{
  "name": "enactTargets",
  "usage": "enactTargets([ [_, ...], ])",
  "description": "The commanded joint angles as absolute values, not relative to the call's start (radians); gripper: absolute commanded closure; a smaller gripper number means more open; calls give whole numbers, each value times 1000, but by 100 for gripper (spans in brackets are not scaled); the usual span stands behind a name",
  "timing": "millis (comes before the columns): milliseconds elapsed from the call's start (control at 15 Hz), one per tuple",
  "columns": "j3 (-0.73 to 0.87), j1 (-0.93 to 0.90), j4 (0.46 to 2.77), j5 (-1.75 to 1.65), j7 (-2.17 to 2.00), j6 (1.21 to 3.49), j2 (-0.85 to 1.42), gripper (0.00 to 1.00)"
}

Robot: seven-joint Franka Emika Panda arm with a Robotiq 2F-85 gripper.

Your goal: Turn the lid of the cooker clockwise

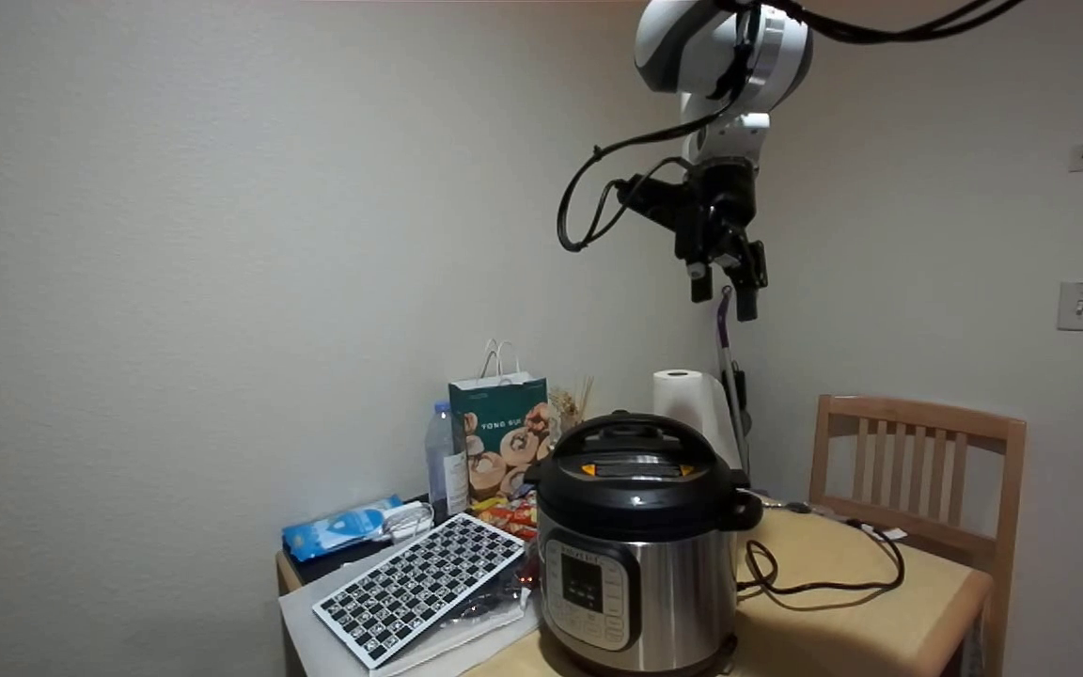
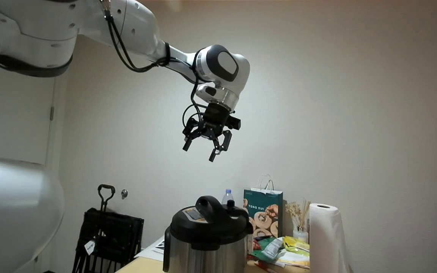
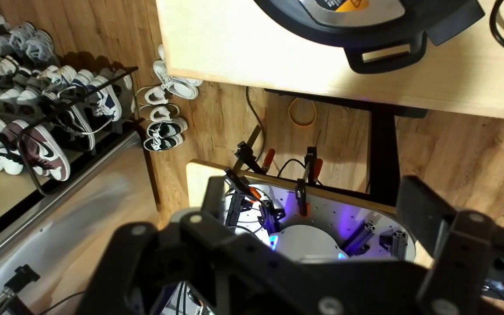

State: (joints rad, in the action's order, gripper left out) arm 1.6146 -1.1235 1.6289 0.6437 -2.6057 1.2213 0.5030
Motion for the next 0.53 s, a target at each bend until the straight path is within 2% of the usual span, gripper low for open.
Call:
enactTargets([
  [0,1553,-1113,1634,572,-2606,1239,453,0],
  [467,1248,-946,1726,303,-2558,1347,347,0],
])
